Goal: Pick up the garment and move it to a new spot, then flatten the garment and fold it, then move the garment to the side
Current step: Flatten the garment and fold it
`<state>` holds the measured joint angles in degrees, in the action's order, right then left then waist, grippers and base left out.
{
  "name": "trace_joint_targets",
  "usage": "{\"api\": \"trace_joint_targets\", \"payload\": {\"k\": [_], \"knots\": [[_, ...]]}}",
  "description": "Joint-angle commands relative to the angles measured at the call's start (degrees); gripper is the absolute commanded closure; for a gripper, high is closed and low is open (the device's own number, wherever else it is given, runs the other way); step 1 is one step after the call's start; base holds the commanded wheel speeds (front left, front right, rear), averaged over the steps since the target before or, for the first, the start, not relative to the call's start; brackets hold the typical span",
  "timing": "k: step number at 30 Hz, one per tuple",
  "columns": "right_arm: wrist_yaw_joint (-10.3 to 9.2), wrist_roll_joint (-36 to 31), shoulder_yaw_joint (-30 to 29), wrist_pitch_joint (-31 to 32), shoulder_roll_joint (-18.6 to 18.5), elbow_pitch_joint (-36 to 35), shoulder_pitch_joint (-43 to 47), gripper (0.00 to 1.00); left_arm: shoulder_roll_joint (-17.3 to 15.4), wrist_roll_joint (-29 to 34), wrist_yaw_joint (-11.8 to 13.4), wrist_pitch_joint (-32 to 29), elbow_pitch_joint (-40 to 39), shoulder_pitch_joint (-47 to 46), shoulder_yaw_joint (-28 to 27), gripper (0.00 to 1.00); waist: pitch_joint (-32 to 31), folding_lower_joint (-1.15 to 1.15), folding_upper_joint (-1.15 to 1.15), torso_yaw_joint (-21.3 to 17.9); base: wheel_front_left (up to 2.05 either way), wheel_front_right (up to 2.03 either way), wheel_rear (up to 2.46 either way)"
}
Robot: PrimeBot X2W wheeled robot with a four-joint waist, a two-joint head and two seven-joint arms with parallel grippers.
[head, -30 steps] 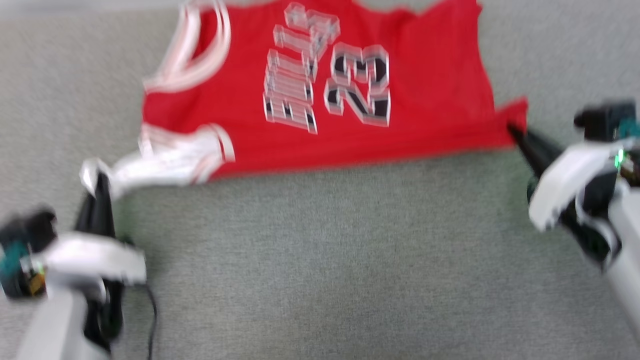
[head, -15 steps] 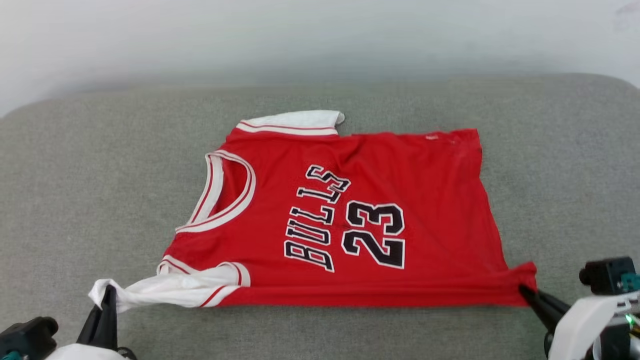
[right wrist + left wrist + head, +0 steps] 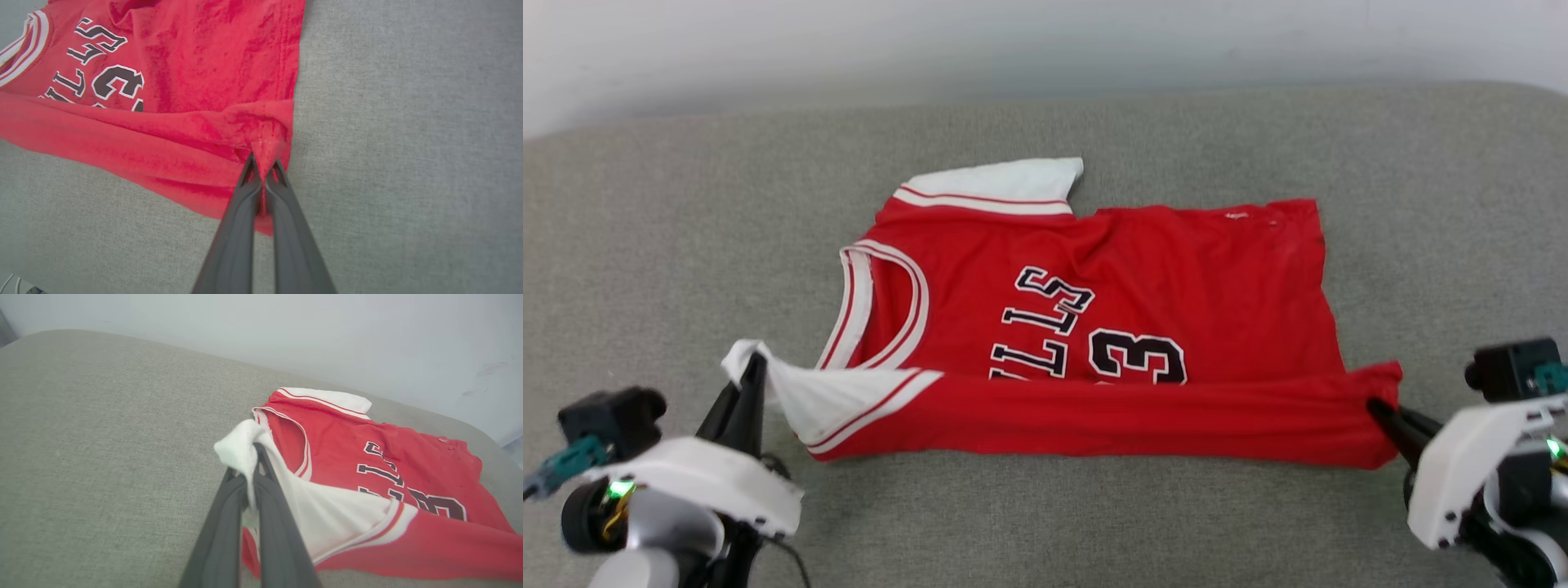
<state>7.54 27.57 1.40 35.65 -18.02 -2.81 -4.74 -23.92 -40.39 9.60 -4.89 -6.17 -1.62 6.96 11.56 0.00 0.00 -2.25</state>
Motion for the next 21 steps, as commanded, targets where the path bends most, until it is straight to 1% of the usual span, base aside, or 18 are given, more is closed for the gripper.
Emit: {"api": "trace_joint_targets", "payload": {"k": [1, 6, 11, 12, 13, 14, 15, 16, 19, 21], "knots": [[-0.1, -0.6, 0.7, 0.3, -0.5, 1.1, -2.3, 1.0, 0.4, 0.3, -0.5, -0.2, 1.4, -2.3, 0.4, 1.0, 1.8, 0.0, 0.0, 0.0, 0.0, 0.0, 0.0], [-0.1, 0.2, 3.7, -0.1, -1.2, 6.3, -9.0, 1.0, 1.1, -0.3, -2.2, -0.7, 6.8, -8.3, 1.9, 1.0, 5.2, 0.0, 0.0, 0.2, 0.0, 0.0, 0.0], [-0.09, 0.9, 6.6, -3.0, -1.4, 13.2, -13.2, 1.0, 1.9, -1.4, -4.6, -2.1, 12.3, -11.4, 3.6, 1.0, 7.2, 0.0, 0.0, 0.3, 0.0, 0.0, 0.0], [-0.09, 0.9, 7.2, -4.0, -1.5, 14.3, -13.9, 0.83, 2.1, -1.8, -5.1, -2.4, 13.4, -11.9, 4.1, 1.0, 7.4, 0.0, 0.0, 0.4, 0.0, 0.0, 0.0], [-0.09, 1.0, 7.9, -5.0, -1.5, 15.6, -14.4, 0.62, 2.4, -2.1, -5.7, -2.5, 14.4, -12.4, 4.4, 0.71, 7.5, 0.0, 0.0, 0.4, 0.0, 0.0, 0.0], [-0.1, 1.3, 8.5, -6.0, -1.3, 16.9, -14.5, 0.0, 2.5, -2.3, -6.1, -2.4, 15.5, -12.8, 4.5, 0.62, 7.5, 0.0, 0.0, 0.4, 0.0, 0.0, 0.0], [-0.09, 1.6, 9.1, -6.9, -1.5, 17.9, -14.7, 0.0, 2.8, -2.8, -6.7, -2.3, 16.5, -13.1, 4.6, 0.51, 7.5, 0.0, 0.0, 0.4, 0.0, 0.0, 0.0], [-0.1, 2.0, 9.6, -8.1, -1.5, 18.7, -14.9, 0.0, 3.1, -3.1, -7.2, -2.1, 17.3, -13.4, 4.7, 0.0, 7.4, 0.0, 0.0, 0.4, 0.0, 0.0, 0.0], [-0.1, 2.7, 10.7, -13.0, -2.1, 20.2, -15.3, 0.0, 3.6, -3.8, -8.1, -1.2, 19.5, -13.8, 4.6, 0.0, 6.5, 0.0, 0.0, 0.2, 0.0, 0.0, 0.0], [-0.09, 3.1, 10.6, -17.5, -2.2, 20.2, -15.0, 0.0, 3.6, -4.2, -8.5, -0.5, 20.5, -13.4, 4.2, 0.0, 5.4, 0.0, 0.0, 0.1, 0.0, 0.0, 0.0]]}}
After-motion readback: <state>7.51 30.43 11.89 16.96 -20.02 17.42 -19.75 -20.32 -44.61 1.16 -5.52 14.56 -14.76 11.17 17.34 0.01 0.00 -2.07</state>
